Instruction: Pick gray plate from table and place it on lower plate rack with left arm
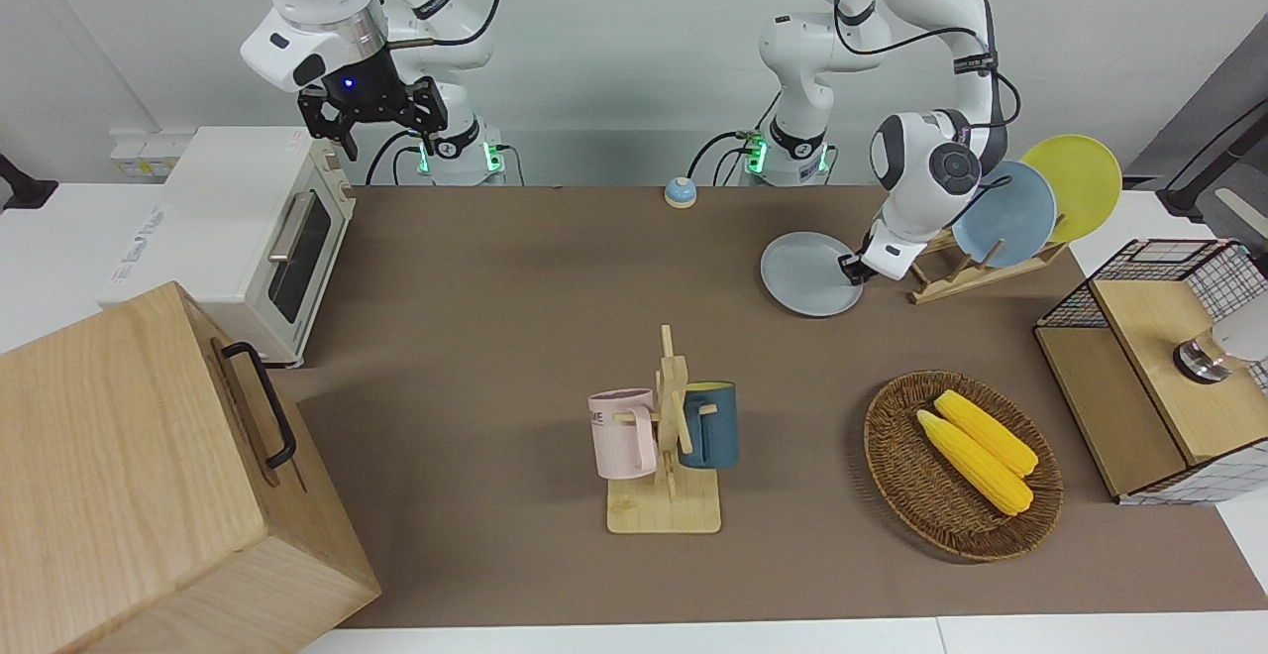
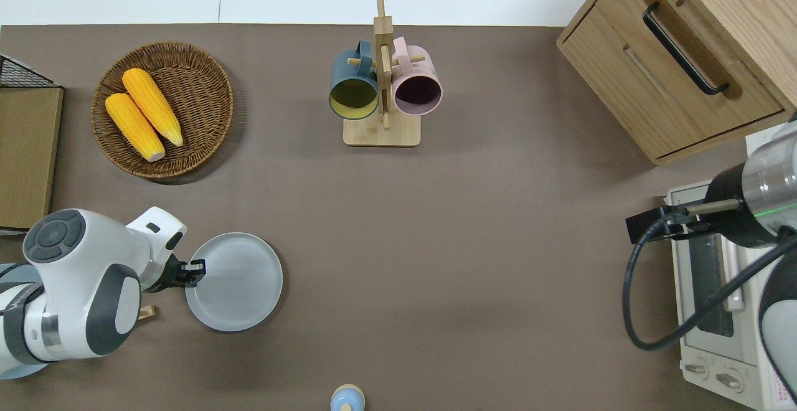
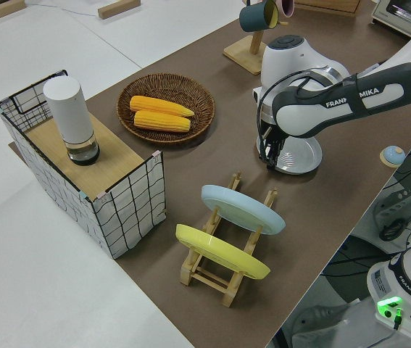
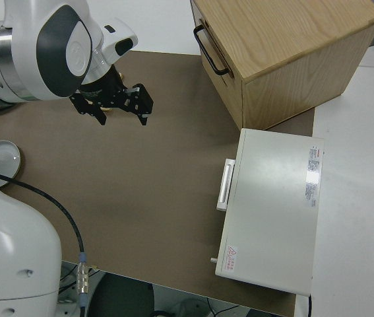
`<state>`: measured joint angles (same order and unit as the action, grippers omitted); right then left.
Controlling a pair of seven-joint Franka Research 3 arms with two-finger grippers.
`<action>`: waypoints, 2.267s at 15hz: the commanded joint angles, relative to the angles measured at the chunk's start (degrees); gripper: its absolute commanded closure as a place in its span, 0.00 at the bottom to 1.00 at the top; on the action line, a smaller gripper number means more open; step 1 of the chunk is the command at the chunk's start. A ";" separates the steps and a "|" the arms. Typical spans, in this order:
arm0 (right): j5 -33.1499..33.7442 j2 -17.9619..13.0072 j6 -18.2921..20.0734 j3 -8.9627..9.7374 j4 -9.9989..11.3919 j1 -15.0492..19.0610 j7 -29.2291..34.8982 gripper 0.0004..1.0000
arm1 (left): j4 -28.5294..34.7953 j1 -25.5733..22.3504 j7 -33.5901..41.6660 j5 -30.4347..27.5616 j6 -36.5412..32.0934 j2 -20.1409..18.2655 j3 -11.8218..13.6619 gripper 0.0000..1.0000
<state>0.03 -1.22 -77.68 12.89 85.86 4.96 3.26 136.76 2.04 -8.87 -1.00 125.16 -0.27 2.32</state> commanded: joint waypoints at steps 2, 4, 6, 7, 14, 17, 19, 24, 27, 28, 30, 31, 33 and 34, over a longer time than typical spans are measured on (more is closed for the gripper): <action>-0.20 -0.27 0.87 0.38 -0.35 0.85 -0.19 0.01 | -7.98 -0.02 0.17 -0.66 -8.59 0.01 1.28 1.00; -0.20 -0.27 0.87 0.38 -0.35 0.85 -0.19 0.01 | -11.76 -0.02 0.43 -0.66 -14.04 -0.08 1.63 1.00; -0.20 -0.27 0.87 0.38 -0.35 0.76 -0.19 0.01 | -14.58 -0.02 0.08 -0.40 -18.09 -0.25 1.63 1.00; -0.20 -0.27 0.87 0.38 -0.35 0.84 -0.19 0.01 | -15.64 -0.10 -0.18 -0.40 -19.33 -0.51 1.63 1.00; -0.20 -0.27 0.87 0.38 -0.35 0.76 -0.19 0.01 | -22.32 0.51 -4.13 13.37 -30.57 -1.48 2.78 1.00; -0.20 -0.27 0.87 0.38 -0.35 0.84 -0.19 0.01 | -23.99 0.95 -5.63 23.38 -35.32 -1.92 2.08 1.00; -0.20 -0.27 0.87 0.38 -0.35 0.85 -0.19 0.01 | -24.96 1.04 -6.25 30.50 -38.75 -1.84 1.46 1.00; -0.20 -0.27 0.87 0.38 -0.35 0.76 -0.19 0.01 | -24.27 1.04 -13.44 45.11 -41.66 -0.87 -2.23 1.00; -0.20 -0.27 0.87 0.38 -0.35 0.76 -0.19 0.01 | -23.74 2.00 -19.40 48.54 -44.03 1.67 -2.85 1.00; -0.20 -0.27 0.87 0.38 -0.35 0.84 -0.19 0.01 | -23.39 2.79 -21.17 50.38 -45.34 2.46 -2.85 1.00; -0.20 -0.27 0.87 0.38 -0.35 0.76 -0.19 0.01 | -23.21 3.58 -22.59 51.54 -47.28 3.43 -2.85 1.00; -0.20 -0.27 0.87 0.38 -0.35 0.76 -0.19 0.01 | -23.03 3.59 -22.86 51.54 -47.46 3.53 -2.85 1.00; -0.20 -0.27 0.87 0.38 -0.35 0.85 -0.19 0.01 | -22.51 4.03 -22.86 51.02 -47.81 3.53 -2.93 1.00; -0.20 -0.27 0.87 0.38 -0.35 0.85 -0.19 0.01 | -21.90 4.64 -23.47 50.93 -48.60 3.53 -2.94 1.00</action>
<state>0.03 -1.22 -77.68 12.89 85.86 4.96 3.26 113.39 5.14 -30.58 48.79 78.86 3.56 -0.89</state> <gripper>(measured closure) 0.009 0.978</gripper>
